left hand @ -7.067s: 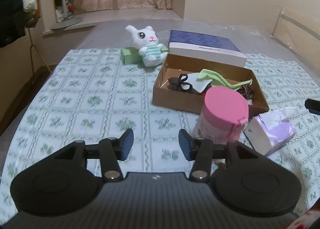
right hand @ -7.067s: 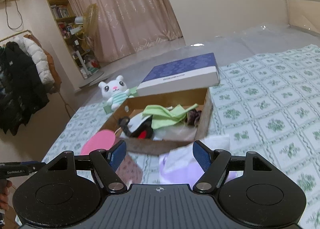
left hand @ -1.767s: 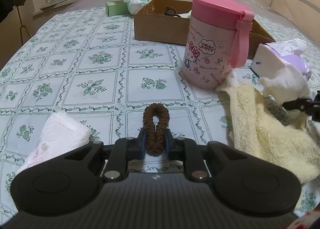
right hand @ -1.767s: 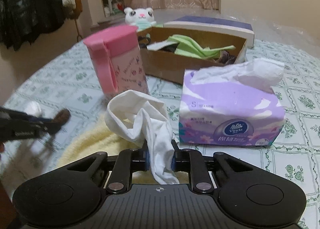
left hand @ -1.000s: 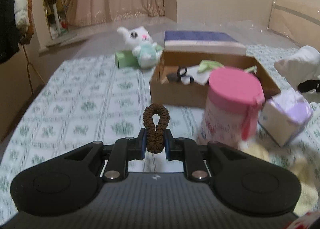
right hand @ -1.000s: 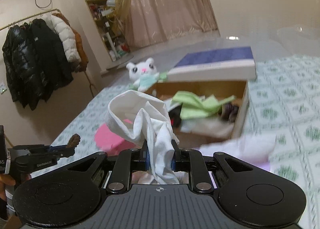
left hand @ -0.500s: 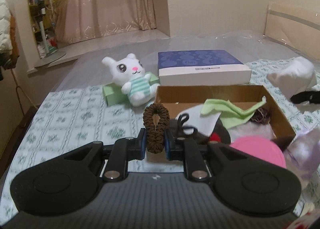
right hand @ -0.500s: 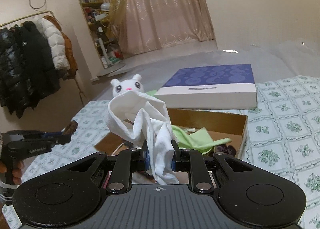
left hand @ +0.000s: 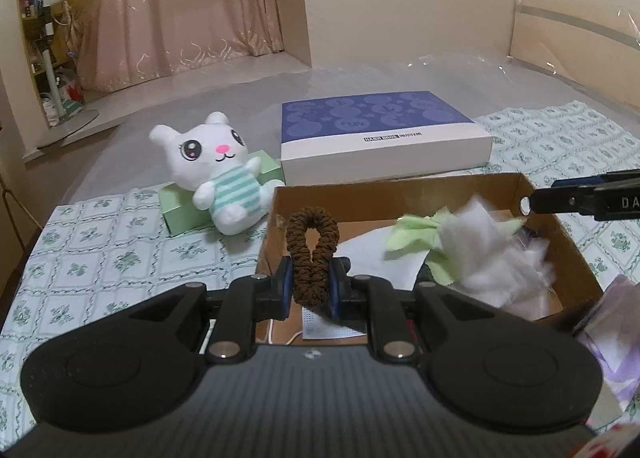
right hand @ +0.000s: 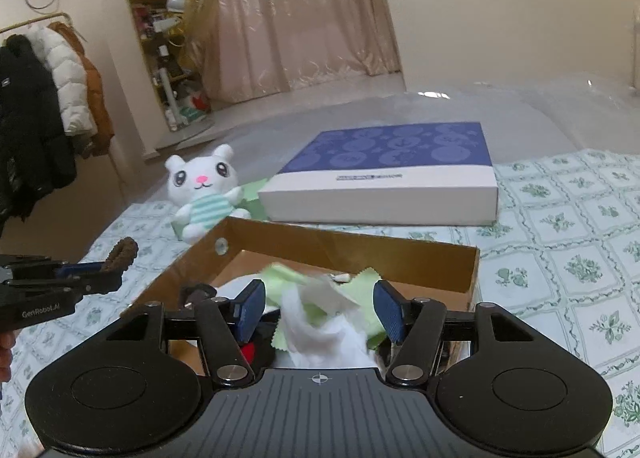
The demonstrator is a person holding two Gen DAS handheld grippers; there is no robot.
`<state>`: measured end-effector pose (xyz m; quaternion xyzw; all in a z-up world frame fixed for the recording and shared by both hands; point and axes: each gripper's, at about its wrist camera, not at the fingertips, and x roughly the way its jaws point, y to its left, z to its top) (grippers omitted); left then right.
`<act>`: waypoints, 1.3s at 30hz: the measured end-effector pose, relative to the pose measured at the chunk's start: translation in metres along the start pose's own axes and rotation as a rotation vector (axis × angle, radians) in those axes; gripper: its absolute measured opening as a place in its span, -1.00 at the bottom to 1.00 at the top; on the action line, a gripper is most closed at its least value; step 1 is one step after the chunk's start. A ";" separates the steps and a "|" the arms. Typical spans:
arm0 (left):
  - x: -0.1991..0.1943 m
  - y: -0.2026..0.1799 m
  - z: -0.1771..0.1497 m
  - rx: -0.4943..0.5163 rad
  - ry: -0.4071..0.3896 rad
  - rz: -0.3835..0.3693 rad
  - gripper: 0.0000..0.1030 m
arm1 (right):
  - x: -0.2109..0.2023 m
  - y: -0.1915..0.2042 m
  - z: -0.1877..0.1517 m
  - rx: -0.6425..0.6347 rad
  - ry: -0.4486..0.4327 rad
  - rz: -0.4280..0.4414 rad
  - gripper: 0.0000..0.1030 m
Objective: Organize soft objects
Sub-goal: 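Open both tools to drop the white cloth and hair tie into the box, then move both tools back toward the yellow towel and wrapped pad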
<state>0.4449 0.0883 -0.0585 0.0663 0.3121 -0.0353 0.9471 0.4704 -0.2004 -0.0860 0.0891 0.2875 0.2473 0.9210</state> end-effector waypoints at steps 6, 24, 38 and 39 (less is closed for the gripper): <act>0.016 -0.004 0.002 0.020 0.013 -0.007 -0.69 | 0.000 -0.009 -0.008 0.017 0.024 0.004 0.17; 0.058 -0.005 0.008 0.042 0.026 0.026 0.03 | -0.002 -0.017 -0.013 0.001 0.033 -0.032 0.17; 0.045 0.006 -0.011 -0.005 0.075 -0.001 0.03 | -0.010 -0.007 -0.021 -0.021 0.053 -0.026 0.17; 0.043 0.006 -0.011 -0.009 0.075 -0.003 0.03 | -0.011 -0.006 -0.021 -0.020 0.053 -0.026 0.17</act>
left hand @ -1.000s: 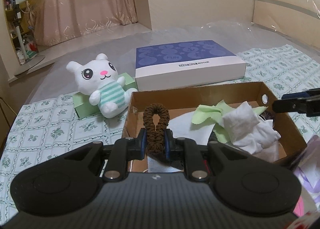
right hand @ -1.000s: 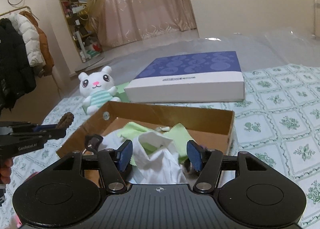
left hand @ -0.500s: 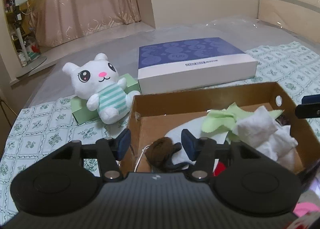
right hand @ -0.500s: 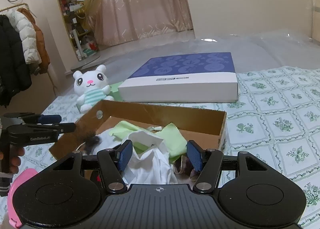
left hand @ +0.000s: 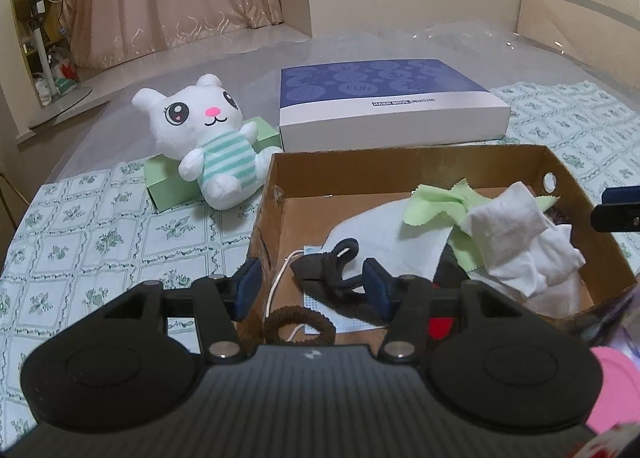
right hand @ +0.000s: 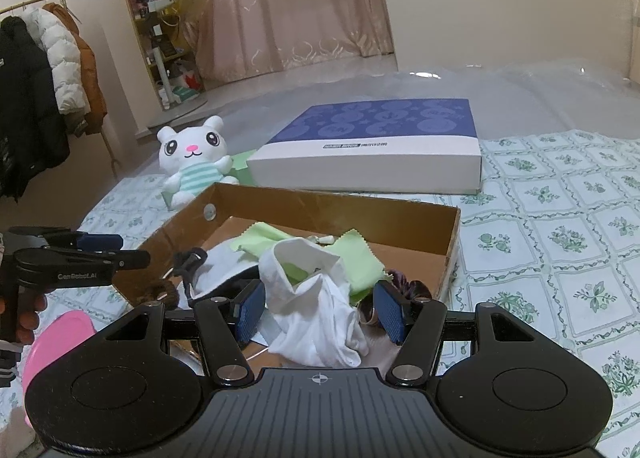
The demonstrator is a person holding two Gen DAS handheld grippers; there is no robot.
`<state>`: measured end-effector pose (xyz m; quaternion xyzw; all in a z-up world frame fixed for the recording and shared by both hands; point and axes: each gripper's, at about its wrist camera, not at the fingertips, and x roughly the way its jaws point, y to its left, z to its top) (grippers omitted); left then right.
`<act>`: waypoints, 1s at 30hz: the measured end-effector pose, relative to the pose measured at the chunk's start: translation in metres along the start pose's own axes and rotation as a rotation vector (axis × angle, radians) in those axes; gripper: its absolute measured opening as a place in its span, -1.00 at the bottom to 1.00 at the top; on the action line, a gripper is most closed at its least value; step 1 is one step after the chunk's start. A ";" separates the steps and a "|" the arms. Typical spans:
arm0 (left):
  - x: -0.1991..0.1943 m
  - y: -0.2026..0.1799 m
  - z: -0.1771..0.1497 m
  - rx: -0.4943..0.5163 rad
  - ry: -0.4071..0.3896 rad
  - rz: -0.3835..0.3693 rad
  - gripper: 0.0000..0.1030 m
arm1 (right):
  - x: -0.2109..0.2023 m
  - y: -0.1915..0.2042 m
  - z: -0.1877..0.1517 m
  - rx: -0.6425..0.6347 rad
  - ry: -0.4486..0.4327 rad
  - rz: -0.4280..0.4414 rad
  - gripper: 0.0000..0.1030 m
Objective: Organize soft objects
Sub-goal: 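Move both tools back toward the yellow towel and wrapped pad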
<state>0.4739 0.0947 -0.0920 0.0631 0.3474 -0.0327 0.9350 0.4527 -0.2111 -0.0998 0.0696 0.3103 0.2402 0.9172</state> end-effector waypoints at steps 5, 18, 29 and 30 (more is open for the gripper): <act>-0.014 0.002 -0.001 -0.021 -0.009 -0.006 0.02 | -0.009 0.006 0.000 -0.001 -0.005 0.003 0.17; -0.086 0.006 -0.012 -0.068 -0.033 -0.033 0.02 | -0.063 0.022 -0.007 0.024 -0.048 0.006 0.18; -0.172 0.009 -0.049 -0.156 -0.045 -0.020 0.02 | -0.122 0.039 -0.035 0.065 -0.057 0.013 0.23; -0.177 0.009 -0.052 -0.167 -0.044 -0.013 0.02 | -0.128 0.041 -0.038 0.070 -0.059 0.013 0.23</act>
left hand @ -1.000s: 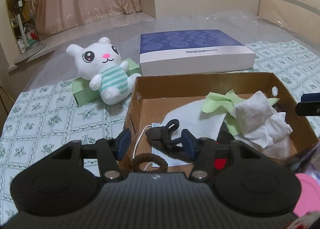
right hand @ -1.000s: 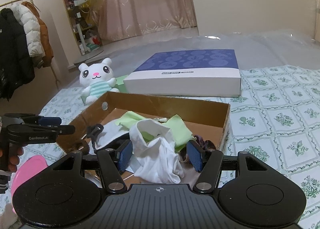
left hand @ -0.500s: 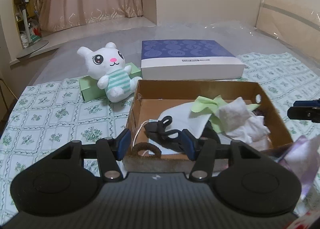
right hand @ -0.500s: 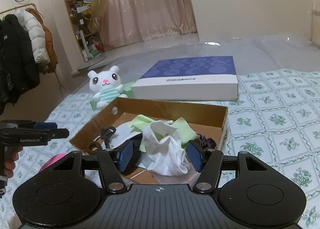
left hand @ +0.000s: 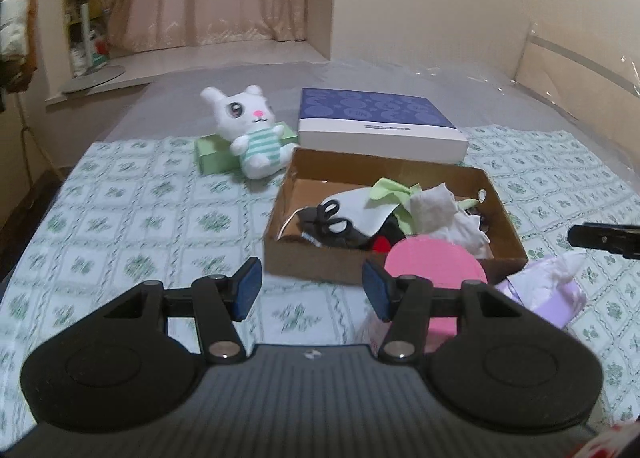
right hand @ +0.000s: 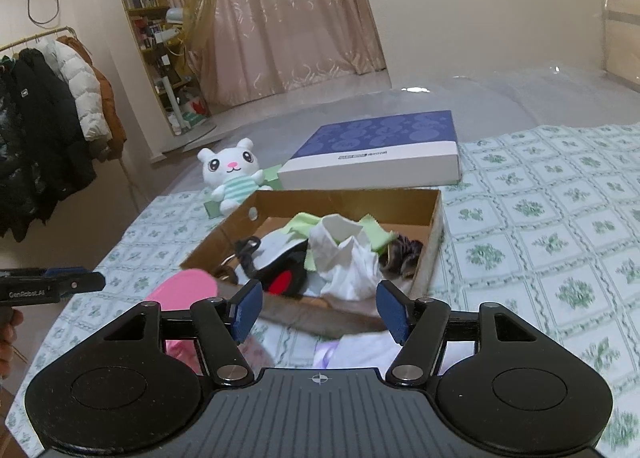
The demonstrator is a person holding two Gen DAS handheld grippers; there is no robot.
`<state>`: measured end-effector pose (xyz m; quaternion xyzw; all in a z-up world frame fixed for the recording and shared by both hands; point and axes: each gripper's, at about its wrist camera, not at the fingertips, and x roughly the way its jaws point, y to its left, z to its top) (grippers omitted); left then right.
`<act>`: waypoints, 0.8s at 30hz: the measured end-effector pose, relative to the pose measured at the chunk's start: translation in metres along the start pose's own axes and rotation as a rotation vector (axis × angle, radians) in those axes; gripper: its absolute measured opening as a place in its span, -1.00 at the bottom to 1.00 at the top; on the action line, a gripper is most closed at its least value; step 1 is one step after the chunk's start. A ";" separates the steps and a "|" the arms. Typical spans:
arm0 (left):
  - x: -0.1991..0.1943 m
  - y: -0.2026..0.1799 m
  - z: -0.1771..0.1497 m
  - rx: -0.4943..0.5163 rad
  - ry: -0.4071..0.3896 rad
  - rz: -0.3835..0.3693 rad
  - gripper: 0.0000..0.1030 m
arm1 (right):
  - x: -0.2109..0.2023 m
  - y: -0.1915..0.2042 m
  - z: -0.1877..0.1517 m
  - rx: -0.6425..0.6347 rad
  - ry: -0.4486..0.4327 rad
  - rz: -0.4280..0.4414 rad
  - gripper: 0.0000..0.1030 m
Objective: Organize soft objects
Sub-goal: 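Move both tools back toward the yellow towel and wrapped pad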
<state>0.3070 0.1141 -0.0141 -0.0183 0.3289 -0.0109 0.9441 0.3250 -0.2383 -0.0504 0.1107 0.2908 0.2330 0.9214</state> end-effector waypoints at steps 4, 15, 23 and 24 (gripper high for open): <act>-0.028 0.006 -0.016 -0.056 0.002 0.014 0.02 | -0.020 0.004 -0.012 0.016 -0.005 -0.004 0.25; -0.089 0.001 -0.071 -0.114 0.009 0.054 0.03 | -0.069 0.018 -0.066 0.081 0.052 0.001 0.26; -0.121 -0.015 -0.112 -0.137 0.042 0.036 0.03 | -0.089 0.032 -0.111 0.107 0.142 0.016 0.26; -0.123 -0.018 -0.115 -0.136 0.045 0.038 0.03 | -0.091 0.033 -0.115 0.107 0.151 0.018 0.26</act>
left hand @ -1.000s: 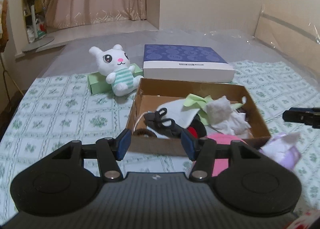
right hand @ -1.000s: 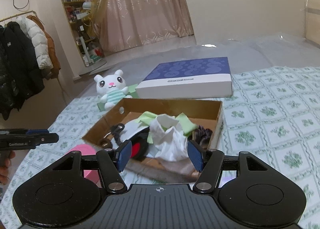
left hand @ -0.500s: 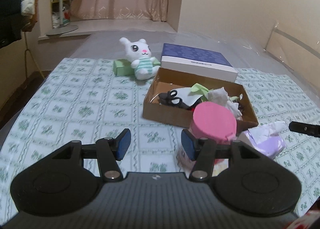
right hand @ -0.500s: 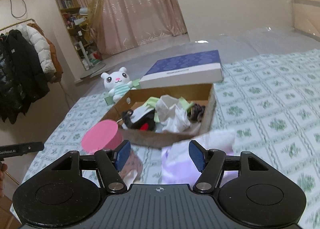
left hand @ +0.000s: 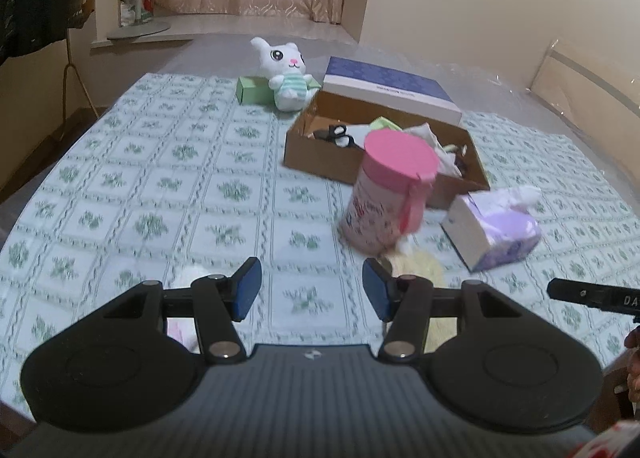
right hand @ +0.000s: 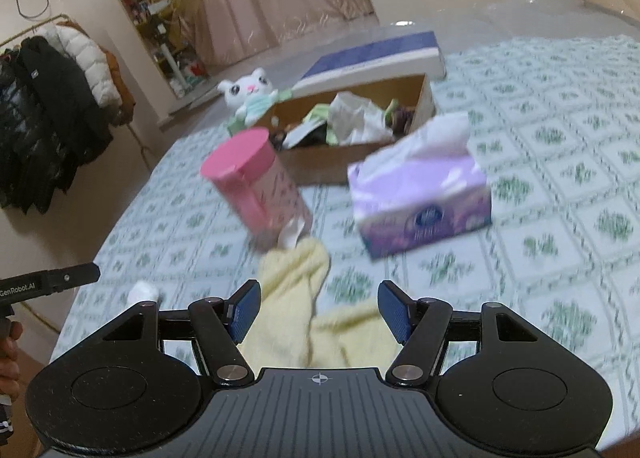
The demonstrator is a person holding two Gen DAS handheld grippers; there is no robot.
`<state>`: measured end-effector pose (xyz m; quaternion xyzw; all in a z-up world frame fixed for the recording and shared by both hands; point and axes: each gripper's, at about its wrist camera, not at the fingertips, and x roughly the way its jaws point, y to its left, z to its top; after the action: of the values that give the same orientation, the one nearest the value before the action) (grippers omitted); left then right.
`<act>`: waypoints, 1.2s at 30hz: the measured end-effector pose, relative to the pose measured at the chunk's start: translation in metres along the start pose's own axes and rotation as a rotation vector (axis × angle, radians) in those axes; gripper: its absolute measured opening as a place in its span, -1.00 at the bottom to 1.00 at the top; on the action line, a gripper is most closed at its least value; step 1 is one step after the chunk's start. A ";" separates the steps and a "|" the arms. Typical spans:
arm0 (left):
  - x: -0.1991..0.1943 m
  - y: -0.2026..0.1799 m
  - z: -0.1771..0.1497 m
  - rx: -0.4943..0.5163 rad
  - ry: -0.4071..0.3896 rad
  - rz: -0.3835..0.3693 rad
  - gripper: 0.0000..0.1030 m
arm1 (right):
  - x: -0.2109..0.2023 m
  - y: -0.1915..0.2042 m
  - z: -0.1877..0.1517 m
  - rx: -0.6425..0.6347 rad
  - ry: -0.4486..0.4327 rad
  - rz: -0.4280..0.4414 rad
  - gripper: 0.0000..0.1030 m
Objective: Organize soft objects
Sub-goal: 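Move both tools back toward the yellow towel and wrapped pad, then close the right tool on the yellow towel and lift it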
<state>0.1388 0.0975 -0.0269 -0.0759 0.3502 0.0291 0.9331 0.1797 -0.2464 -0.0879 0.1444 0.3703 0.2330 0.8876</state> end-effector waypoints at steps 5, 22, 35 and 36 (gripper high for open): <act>-0.015 -0.004 -0.021 -0.016 0.015 -0.007 0.03 | -0.006 0.000 -0.019 0.027 0.033 0.001 0.26; -0.028 0.008 -0.062 -0.050 0.043 0.040 0.03 | 0.018 -0.009 -0.066 0.169 0.149 0.019 0.33; -0.009 0.018 -0.074 -0.069 0.101 0.069 0.03 | 0.053 -0.030 -0.069 0.417 0.103 0.005 0.47; -0.008 0.019 -0.074 -0.069 0.104 0.070 0.03 | 0.054 -0.030 -0.068 0.422 0.087 0.010 0.46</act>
<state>0.0821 0.1038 -0.0789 -0.0970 0.3994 0.0699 0.9089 0.1730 -0.2384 -0.1794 0.3187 0.4481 0.1609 0.8196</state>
